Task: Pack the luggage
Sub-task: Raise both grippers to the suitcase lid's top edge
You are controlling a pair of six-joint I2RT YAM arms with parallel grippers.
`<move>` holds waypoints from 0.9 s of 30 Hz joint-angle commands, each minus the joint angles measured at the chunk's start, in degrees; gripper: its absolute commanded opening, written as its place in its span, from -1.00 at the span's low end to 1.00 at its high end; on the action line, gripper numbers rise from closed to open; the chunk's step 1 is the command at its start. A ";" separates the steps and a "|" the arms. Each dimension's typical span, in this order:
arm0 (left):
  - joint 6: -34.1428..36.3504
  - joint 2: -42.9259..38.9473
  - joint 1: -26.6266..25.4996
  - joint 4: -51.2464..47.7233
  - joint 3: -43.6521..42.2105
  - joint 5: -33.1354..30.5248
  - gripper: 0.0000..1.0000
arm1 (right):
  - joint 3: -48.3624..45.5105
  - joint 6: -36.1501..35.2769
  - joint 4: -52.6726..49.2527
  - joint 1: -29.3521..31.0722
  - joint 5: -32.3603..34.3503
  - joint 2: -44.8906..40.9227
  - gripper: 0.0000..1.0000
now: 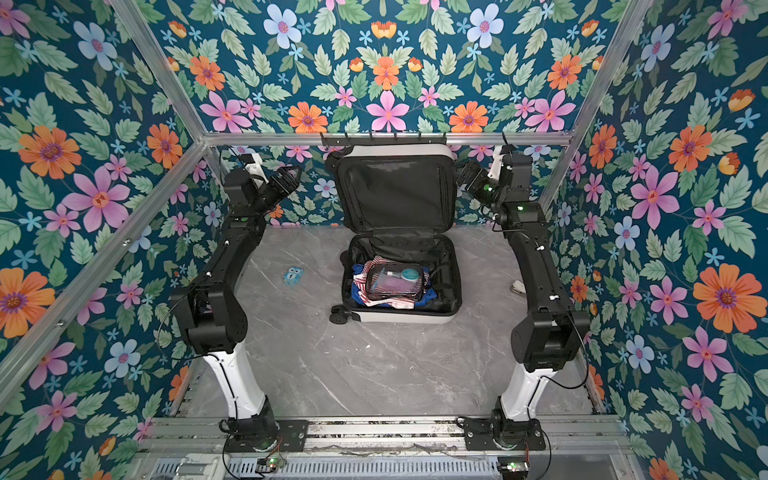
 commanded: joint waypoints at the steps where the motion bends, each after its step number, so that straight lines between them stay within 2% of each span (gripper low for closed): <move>1: -6.18 1.34 0.19 10.63 0.89 3.91 0.86 | 2.39 1.78 3.08 0.02 -2.14 1.68 0.99; 5: -12.36 3.98 -0.43 19.02 2.64 7.78 0.81 | 4.46 2.36 5.93 -0.02 -2.61 3.19 0.99; 10: -11.54 7.32 -3.50 17.40 7.98 11.42 0.80 | 11.39 2.45 4.42 -0.04 -2.94 7.29 0.99; 20: -12.15 10.73 -7.44 17.61 9.33 10.08 0.79 | 28.76 5.59 -0.24 -0.05 -6.49 18.98 0.99; 27: -12.83 13.01 -8.96 17.14 13.42 11.11 0.79 | 29.36 7.06 1.10 0.00 -7.97 21.21 0.99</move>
